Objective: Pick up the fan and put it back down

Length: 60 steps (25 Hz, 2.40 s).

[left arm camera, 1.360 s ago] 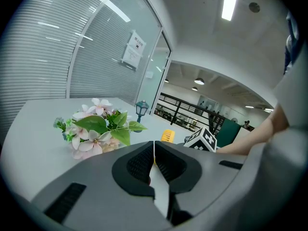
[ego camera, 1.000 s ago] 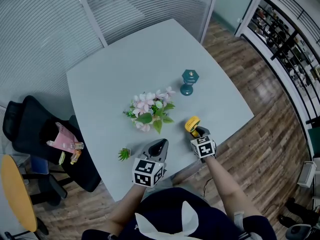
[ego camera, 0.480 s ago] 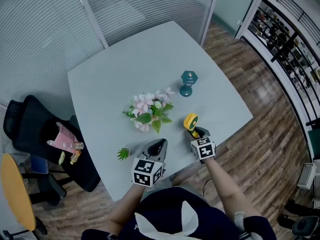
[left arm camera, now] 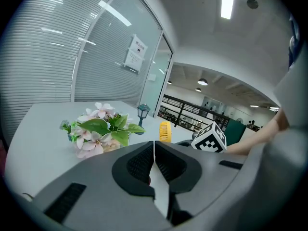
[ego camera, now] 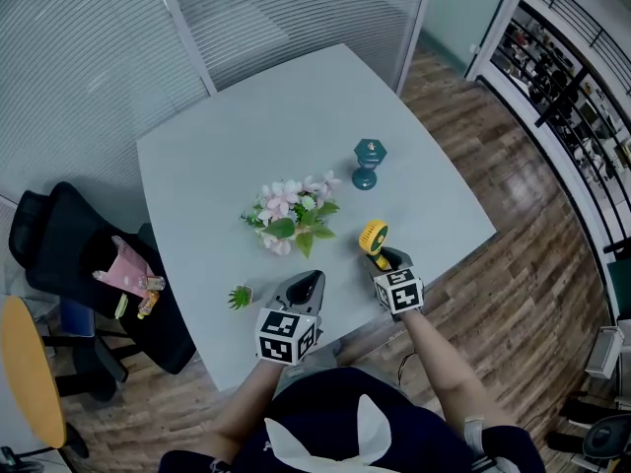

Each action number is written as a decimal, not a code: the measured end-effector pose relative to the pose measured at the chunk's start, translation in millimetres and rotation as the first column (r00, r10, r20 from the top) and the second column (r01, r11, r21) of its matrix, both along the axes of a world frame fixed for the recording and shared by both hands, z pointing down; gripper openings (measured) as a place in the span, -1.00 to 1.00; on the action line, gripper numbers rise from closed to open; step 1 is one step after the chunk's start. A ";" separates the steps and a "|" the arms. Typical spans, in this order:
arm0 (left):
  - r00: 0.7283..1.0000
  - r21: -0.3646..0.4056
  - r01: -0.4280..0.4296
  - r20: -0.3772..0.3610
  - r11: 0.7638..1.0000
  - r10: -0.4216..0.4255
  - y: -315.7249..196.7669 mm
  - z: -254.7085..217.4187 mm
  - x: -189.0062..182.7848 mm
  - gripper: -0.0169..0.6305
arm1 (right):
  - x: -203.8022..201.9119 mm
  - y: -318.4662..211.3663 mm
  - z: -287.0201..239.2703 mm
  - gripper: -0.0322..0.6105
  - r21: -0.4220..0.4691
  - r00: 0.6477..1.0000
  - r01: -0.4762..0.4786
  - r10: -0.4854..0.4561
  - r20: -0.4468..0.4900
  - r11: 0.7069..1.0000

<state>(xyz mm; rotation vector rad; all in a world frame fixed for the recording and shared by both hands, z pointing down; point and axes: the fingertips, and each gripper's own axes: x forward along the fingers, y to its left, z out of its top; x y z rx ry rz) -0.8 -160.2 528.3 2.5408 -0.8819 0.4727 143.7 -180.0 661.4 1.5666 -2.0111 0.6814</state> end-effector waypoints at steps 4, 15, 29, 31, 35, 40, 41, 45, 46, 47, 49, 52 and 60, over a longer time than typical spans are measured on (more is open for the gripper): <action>1.000 0.006 0.010 0.002 1.000 -0.010 5.3 -3.2 0.0 -0.87 | -0.6 0.4 -18.1 -0.40 0.038 1.000 0.001 -0.001 0.001 0.999; 0.998 0.013 0.061 -0.022 0.998 -0.061 24.6 -12.6 -0.4 -0.87 | -7.1 13.0 -75.7 -0.40 0.161 0.999 0.007 -0.014 0.046 0.987; 0.989 0.029 0.138 -0.057 0.990 -0.136 54.6 -22.4 -9.8 -0.87 | -17.9 55.1 -142.8 -0.40 0.283 0.998 0.001 -0.021 0.065 0.959; 0.988 0.032 0.144 -0.063 0.989 -0.141 59.2 -24.3 -9.9 -0.87 | -20.3 64.6 -152.7 -0.40 0.302 0.998 0.007 -0.024 0.051 0.953; 0.987 0.037 0.149 -0.069 0.988 -0.147 68.0 -25.8 -10.7 -0.87 | -27.1 82.1 -172.6 -0.40 0.342 0.999 0.025 -0.036 0.024 0.939; 0.986 0.039 0.149 -0.076 0.988 -0.146 81.3 -26.1 -10.6 -0.87 | -36.1 102.8 -191.2 -0.40 0.377 0.999 0.032 -0.046 0.027 0.926; 0.986 0.040 0.149 -0.076 0.988 -0.145 84.1 -25.9 -10.4 -0.87 | -37.7 106.9 -193.3 -0.40 0.379 0.998 0.027 -0.044 0.037 0.925; 0.986 0.041 0.147 -0.080 0.988 -0.144 95.1 -26.0 -12.0 -0.87 | -43.3 120.4 -198.2 -0.40 0.384 0.996 0.000 -0.033 0.082 0.924; 0.987 0.043 0.146 -0.080 0.988 -0.143 97.7 -26.4 -12.7 -0.87 | -44.5 123.1 -199.1 -0.40 0.386 0.996 -0.001 -0.035 0.085 0.923; 0.987 0.046 0.145 -0.079 0.988 -0.141 100.3 -26.8 -13.5 -0.87 | -45.5 125.5 -200.0 -0.40 0.388 0.996 0.000 -0.036 0.086 0.921; 0.987 0.053 0.143 -0.075 0.988 -0.139 104.4 -26.9 -15.2 -0.87 | -46.8 129.9 -202.3 -0.40 0.395 0.995 0.001 -0.038 0.087 0.919; 0.988 0.051 0.144 -0.068 0.988 -0.141 108.6 -25.1 -17.9 -0.87 | -47.8 134.4 -205.0 -0.40 0.400 0.995 -0.006 -0.036 0.098 0.916; 0.987 0.051 0.148 -0.068 0.988 -0.145 114.0 -27.0 -24.1 -0.87 | -52.4 136.2 -206.9 -0.40 0.400 0.993 -0.012 -0.035 0.111 0.917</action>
